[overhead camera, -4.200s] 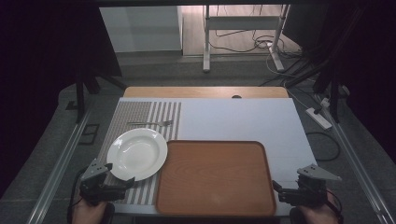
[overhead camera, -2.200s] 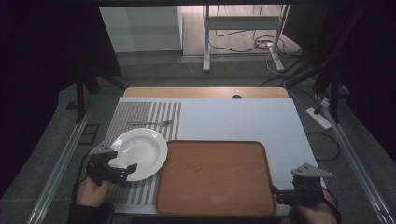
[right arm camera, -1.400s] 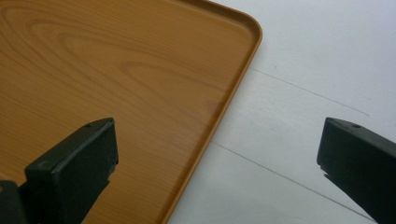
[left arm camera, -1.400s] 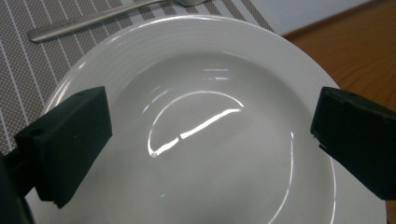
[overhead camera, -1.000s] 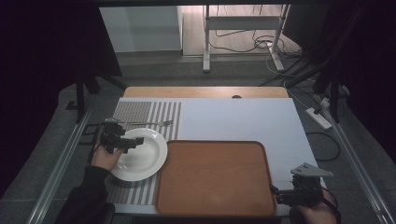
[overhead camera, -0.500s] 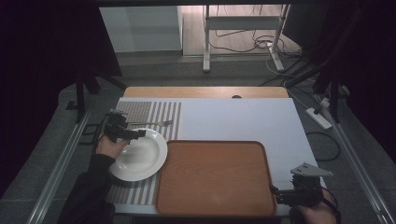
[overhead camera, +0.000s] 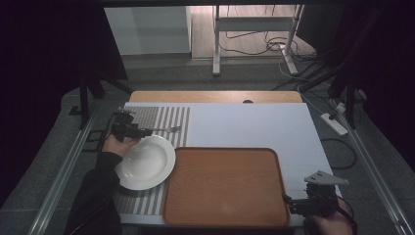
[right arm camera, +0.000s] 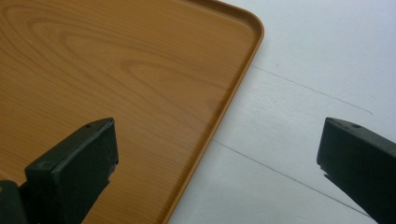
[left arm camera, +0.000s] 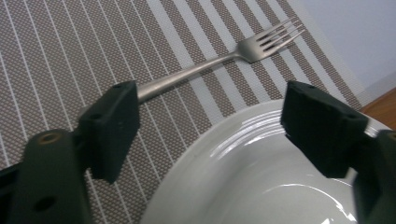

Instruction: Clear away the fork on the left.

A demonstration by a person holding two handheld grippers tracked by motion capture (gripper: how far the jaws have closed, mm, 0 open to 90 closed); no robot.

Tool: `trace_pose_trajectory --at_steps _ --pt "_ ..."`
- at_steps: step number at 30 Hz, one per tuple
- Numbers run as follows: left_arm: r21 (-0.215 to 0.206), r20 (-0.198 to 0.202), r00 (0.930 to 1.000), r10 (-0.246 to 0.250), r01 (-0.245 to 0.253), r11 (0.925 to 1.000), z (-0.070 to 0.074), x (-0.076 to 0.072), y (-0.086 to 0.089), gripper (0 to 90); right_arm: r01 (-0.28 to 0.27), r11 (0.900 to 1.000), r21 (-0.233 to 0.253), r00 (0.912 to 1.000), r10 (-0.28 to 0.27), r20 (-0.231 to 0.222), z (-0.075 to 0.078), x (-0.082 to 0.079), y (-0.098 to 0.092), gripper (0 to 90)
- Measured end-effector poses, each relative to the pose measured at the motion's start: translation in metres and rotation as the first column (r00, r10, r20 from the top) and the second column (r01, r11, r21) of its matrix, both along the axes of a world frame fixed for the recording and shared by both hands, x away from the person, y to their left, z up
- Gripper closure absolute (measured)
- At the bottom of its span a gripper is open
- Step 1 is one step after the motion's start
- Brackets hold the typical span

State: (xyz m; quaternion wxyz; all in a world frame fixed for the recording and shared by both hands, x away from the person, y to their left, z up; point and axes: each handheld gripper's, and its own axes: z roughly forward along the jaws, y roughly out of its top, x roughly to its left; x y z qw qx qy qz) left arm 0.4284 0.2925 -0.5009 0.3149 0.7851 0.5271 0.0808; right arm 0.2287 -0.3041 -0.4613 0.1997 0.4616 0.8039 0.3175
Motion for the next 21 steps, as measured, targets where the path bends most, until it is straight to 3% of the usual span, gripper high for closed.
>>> trace_pose_trajectory --at_steps 1,4,5,6,7,8,9,10,12,21 --pt "0.018 -0.004 1.0 0.009 -0.009 0.9998 0.001 0.005 0.001 31.2 0.001 1.0 0.001 1.0 -0.001 0.001 0.0 0.0 0.0 0.0" --pt "0.015 -0.008 0.9998 0.018 -0.018 0.9997 0.002 0.009 0.004 45.7 0.002 1.0 0.003 1.0 -0.002 -0.002 0.0 0.0 -0.001 0.0" --pt "0.016 -0.011 0.9997 0.021 -0.021 0.9997 0.003 0.011 0.006 45.7 0.002 1.0 0.003 1.0 -0.002 -0.002 0.0 0.0 -0.001 0.0" --pt "0.017 -0.013 0.9997 0.021 -0.021 0.9996 0.003 0.014 0.008 56.9 0.002 1.0 0.0 1.0 -0.002 -0.003 0.0 0.0 0.0 0.0" --pt "0.019 -0.018 0.9997 0.014 -0.014 0.9997 0.003 0.016 0.009 56.9 0.002 1.0 0.0 1.0 -0.002 -0.003 0.0 0.0 0.0 0.0" --pt "0.039 -0.023 0.9996 0.016 -0.016 0.9991 0.002 0.02 0.011 71.1 0.001 1.0 -0.001 1.0 -0.001 -0.003 0.0 0.0 0.0 0.0" --pt "0.039 -0.023 0.9996 0.016 -0.016 0.9991 0.002 0.02 0.011 77.4 0.001 1.0 -0.001 1.0 -0.001 -0.003 0.0 0.0 0.0 0.0" --pt "0.048 -0.032 0.9994 0.009 -0.007 0.9988 0.001 0.023 0.012 77.4 0.002 1.0 -0.001 1.0 -0.002 -0.003 0.0 0.0 0.0 0.0" --pt "0.066 -0.043 0.999 0.012 -0.01 0.9977 -0.002 0.028 0.013 89.1 0.003 1.0 0.0 1.0 -0.003 -0.003 0.0 0.0 0.0 0.0" --pt "0.107 -0.079 0.9947 0.065 -0.056 0.9927 -0.02 0.052 0.023 89.1 0.002 1.0 -0.001 1.0 -0.002 -0.007 0.0 0.001 0.0 0.0"
